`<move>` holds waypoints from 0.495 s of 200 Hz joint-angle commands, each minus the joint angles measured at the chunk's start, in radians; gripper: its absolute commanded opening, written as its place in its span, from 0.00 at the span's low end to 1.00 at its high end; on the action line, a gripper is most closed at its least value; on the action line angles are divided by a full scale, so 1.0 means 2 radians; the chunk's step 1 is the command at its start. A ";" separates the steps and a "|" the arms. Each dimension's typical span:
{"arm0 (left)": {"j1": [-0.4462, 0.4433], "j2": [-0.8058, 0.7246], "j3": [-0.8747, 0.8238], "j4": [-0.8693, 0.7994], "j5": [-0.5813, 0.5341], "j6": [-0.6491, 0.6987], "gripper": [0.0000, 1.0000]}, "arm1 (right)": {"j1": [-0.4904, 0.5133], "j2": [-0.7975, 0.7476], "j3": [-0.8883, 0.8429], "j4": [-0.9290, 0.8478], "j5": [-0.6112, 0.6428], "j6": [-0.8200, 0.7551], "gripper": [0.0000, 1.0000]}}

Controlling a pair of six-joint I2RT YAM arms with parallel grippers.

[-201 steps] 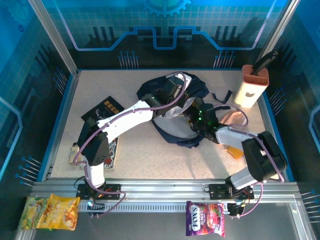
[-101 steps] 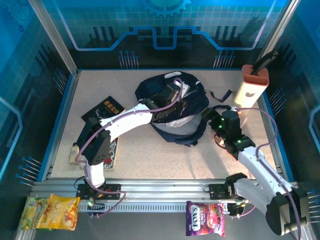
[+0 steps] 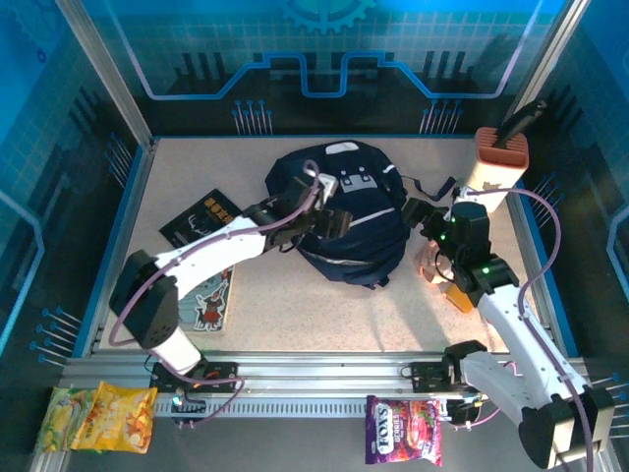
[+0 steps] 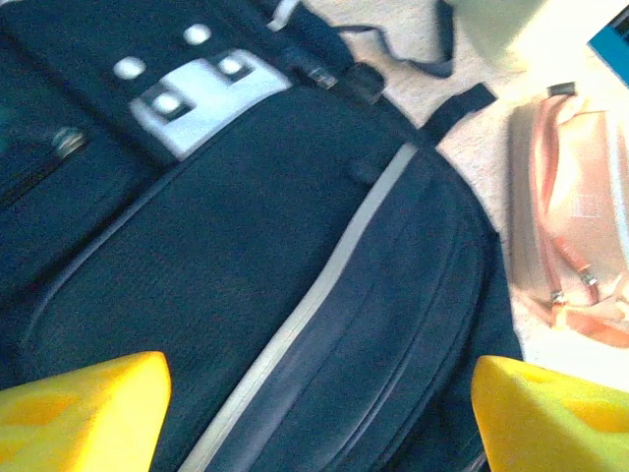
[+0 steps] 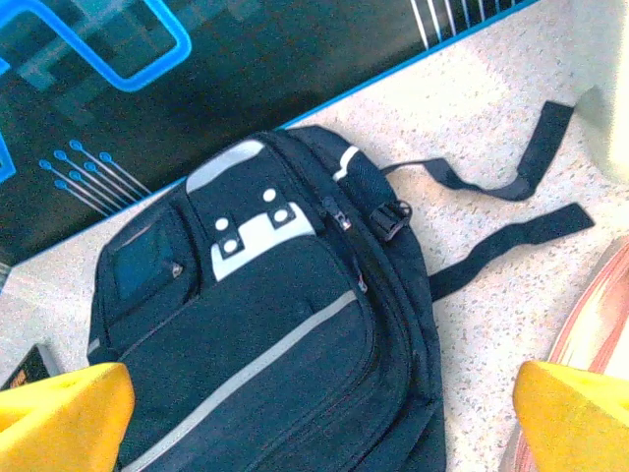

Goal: Pack the student bag
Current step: Close the student bag at the top-center of the table.

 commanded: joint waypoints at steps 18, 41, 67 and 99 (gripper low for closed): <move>0.054 -0.092 -0.110 -0.059 -0.045 -0.085 0.95 | -0.004 0.030 -0.001 0.040 -0.057 0.007 1.00; 0.102 -0.141 -0.179 -0.089 -0.054 -0.138 0.99 | -0.002 0.053 0.003 0.057 -0.082 0.018 1.00; 0.144 -0.186 -0.245 -0.116 -0.053 -0.197 0.99 | 0.005 0.074 0.008 0.064 -0.094 0.027 1.00; 0.158 -0.203 -0.298 -0.122 -0.048 -0.230 0.99 | 0.011 0.091 0.007 0.074 -0.095 0.043 1.00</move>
